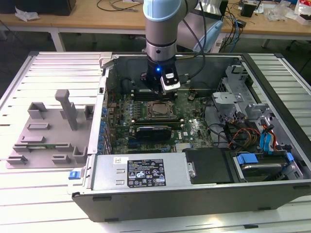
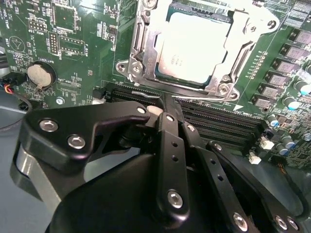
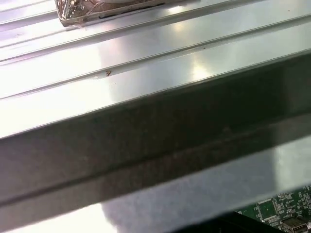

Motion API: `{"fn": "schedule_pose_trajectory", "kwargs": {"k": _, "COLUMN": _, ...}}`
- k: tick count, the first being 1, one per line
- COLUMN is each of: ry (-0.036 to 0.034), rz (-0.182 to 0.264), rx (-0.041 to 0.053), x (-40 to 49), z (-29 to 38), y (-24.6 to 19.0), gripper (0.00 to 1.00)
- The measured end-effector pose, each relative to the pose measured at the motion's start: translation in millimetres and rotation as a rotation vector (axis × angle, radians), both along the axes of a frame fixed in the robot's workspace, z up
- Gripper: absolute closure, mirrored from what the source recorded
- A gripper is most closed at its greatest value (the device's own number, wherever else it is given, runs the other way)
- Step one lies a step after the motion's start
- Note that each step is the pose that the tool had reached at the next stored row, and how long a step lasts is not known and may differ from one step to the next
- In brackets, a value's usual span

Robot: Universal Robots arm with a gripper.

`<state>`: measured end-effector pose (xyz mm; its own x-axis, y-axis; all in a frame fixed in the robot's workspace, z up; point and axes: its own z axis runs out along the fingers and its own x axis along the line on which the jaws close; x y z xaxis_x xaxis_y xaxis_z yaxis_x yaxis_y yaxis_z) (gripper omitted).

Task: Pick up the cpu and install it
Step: 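Install the first cpu locking lever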

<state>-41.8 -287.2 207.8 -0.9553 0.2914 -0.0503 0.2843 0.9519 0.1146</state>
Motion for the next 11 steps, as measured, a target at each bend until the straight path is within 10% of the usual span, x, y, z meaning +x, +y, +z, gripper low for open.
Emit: {"fn": "schedule_pose_trajectory", "kwargs": {"k": 11, "ry": 0.0003, "rz": -0.001, "rx": -0.0091, "x": -0.1, "z": -5.6, "y": -0.5, "gripper": 0.89}}
